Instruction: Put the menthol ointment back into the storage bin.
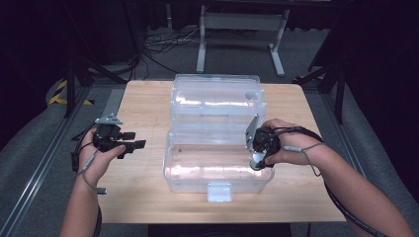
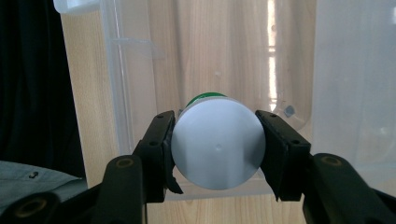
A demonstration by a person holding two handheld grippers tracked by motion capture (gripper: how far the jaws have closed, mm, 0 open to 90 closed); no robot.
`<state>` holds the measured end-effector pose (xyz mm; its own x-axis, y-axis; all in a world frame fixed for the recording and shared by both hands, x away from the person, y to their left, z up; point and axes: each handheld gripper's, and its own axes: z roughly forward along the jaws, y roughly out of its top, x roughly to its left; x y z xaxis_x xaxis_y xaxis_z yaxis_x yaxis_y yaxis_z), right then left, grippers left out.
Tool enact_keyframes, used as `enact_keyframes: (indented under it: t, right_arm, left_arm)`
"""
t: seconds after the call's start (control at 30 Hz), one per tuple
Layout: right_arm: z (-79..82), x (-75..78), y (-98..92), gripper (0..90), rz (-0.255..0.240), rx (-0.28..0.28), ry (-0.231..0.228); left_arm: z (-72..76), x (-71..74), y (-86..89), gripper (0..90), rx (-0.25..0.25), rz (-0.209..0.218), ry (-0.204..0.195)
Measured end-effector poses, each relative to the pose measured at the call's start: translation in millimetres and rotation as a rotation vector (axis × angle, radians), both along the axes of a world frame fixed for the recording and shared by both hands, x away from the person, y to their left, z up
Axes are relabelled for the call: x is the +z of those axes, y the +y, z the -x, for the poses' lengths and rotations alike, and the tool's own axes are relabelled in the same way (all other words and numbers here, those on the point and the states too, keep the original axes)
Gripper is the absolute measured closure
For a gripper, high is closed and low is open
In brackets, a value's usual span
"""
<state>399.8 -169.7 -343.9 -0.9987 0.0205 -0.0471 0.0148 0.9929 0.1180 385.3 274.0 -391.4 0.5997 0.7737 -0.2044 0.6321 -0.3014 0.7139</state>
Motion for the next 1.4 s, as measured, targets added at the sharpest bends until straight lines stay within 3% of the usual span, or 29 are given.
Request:
enact_keyframes:
  t: [0.67, 1.4]
  right_arm:
    - [-2.7, -36.5, 9.0, 50.5, 0.067, 0.036, 0.056]
    - [-4.9, -58.9, 12.3, 50.5, 0.110, 0.050, 0.081]
  left_arm:
    - [0.4, 0.3, 0.2, 42.0, 0.000, -0.002, 0.000]
    - [0.4, 0.1, 0.1, 42.0, -0.003, -0.007, 0.002]
